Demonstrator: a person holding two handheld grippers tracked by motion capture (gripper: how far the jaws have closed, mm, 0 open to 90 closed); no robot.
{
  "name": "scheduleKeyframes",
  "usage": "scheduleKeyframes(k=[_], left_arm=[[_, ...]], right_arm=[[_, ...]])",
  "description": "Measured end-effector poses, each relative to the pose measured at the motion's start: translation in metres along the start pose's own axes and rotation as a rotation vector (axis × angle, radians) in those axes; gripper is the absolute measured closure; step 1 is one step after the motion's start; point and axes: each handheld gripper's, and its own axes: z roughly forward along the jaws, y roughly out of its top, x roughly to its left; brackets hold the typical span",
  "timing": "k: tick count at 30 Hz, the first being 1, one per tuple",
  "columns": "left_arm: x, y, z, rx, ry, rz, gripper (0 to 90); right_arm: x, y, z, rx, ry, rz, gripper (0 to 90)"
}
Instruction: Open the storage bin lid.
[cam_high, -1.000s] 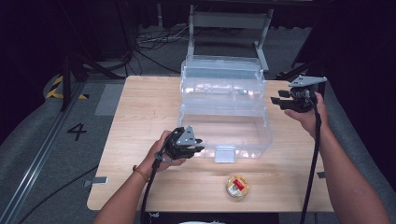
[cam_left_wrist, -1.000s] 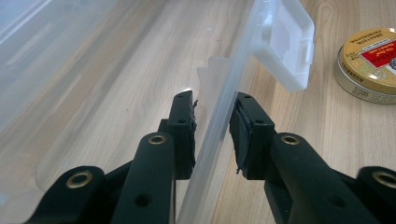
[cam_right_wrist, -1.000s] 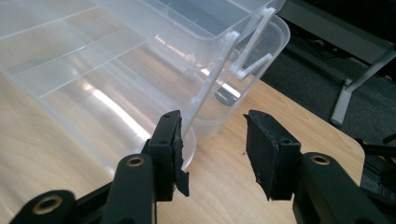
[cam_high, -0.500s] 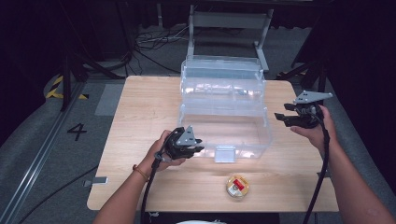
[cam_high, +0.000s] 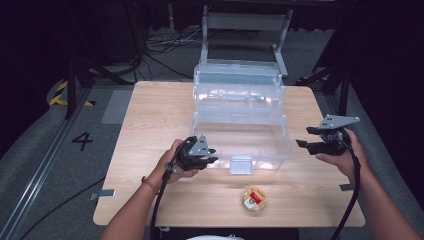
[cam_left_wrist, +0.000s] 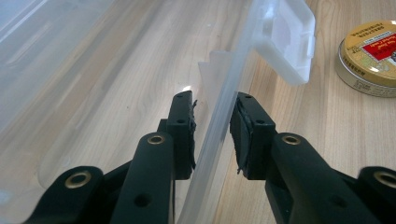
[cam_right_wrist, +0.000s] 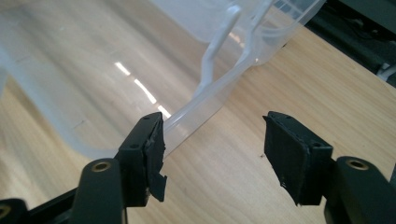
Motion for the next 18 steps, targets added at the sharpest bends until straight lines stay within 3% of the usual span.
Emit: scheduleKeyframes(k=[10, 18], left_arm=[[-0.001, -0.001, -0.001, 0.002, 0.007, -0.008, 70.0], [-0.001, 0.0, -0.001, 0.01, 0.007, 0.003, 70.3]], right_arm=[[0.02, -0.014, 0.0, 0.03, 0.06, -0.015, 35.5], [0.045, -0.026, 0.007, 0.089, 0.116, -0.073, 35.0]])
